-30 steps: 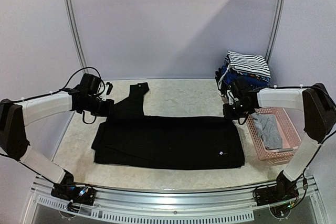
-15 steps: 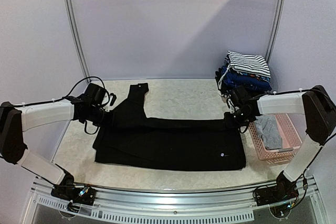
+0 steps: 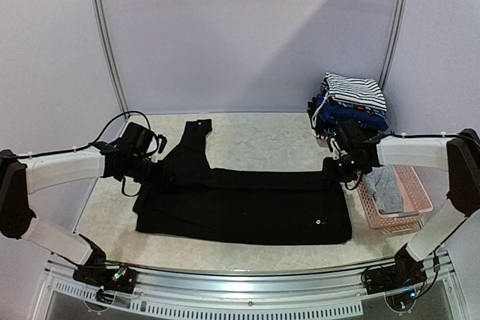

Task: Fold and stack the mixed laundry pile
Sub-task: Fold the 1/3-folded shirt at the center of the board.

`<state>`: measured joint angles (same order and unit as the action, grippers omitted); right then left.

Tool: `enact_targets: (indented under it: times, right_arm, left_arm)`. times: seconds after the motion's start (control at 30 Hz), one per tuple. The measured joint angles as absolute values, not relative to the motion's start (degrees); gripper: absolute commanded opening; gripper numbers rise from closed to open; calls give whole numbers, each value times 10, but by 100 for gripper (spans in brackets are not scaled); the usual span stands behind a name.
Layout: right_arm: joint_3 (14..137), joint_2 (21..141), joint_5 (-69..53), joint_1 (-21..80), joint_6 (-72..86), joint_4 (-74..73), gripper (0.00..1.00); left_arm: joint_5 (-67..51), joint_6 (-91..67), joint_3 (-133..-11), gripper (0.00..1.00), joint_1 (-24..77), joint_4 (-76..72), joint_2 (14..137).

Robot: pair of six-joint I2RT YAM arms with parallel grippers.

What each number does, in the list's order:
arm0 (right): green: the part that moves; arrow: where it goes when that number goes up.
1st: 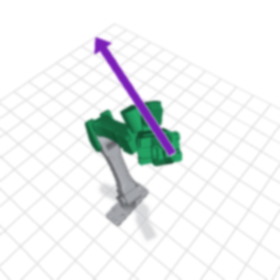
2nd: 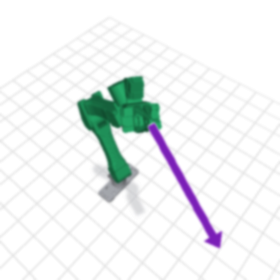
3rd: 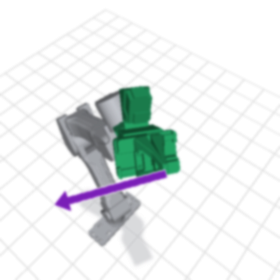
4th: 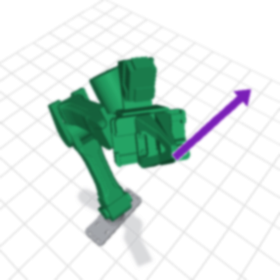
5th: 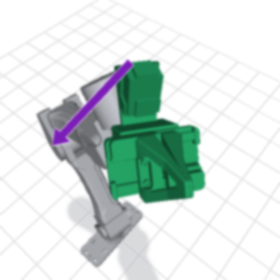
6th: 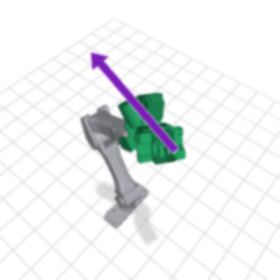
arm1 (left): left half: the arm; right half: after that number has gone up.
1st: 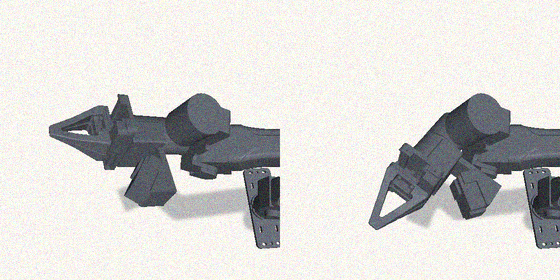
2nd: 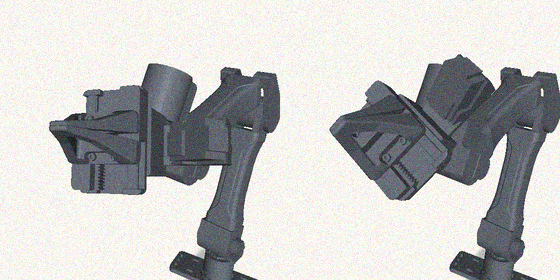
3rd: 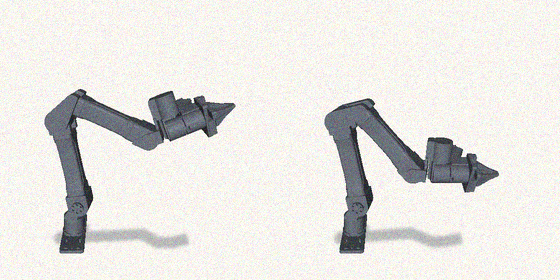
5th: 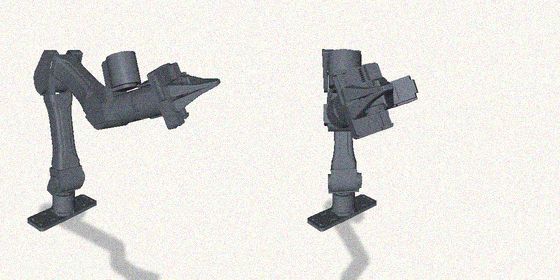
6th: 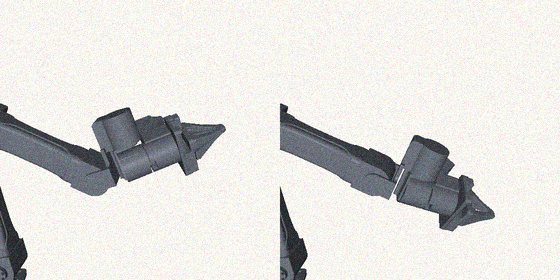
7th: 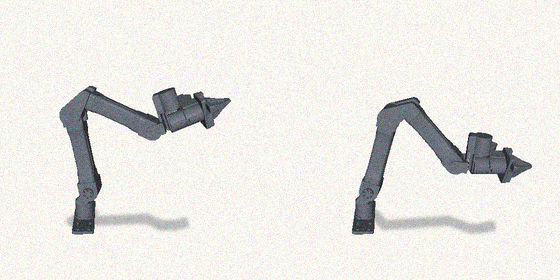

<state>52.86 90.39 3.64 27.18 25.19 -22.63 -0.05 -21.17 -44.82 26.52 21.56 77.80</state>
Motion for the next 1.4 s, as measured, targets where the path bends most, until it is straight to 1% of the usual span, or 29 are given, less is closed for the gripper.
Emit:
enact_targets:
  times: [0.07,0.23,0.43,0.5,0.67,0.97,1.1,1.4]
  right_arm:
    - [531,878,21,275,252,-222,42]
    - [544,847,-22,285,252,-189,41]
    - [558,879,-39,286,252,-153,37]
    - [561,903,-39,286,253,-145,36]
    - [546,936,-34,286,255,-145,36]
    - [479,936,-29,286,273,-145,33]
    - [458,936,-24,286,283,-145,32]
    - [453,930,-20,286,293,-141,32]
  left_arm:
    - [15,-208,-449,72,266,206,763]
    - [70,-209,-471,71,266,173,758]
    - [93,-209,-540,72,252,132,831]
    - [91,-209,-563,74,243,122,860]
    - [74,-208,-625,77,209,95,947]
    - [14,-206,-744,76,158,85,1100]
    - [-11,-204,-776,74,155,90,1139]
    - [-48,-186,-825,69,155,114,1192]
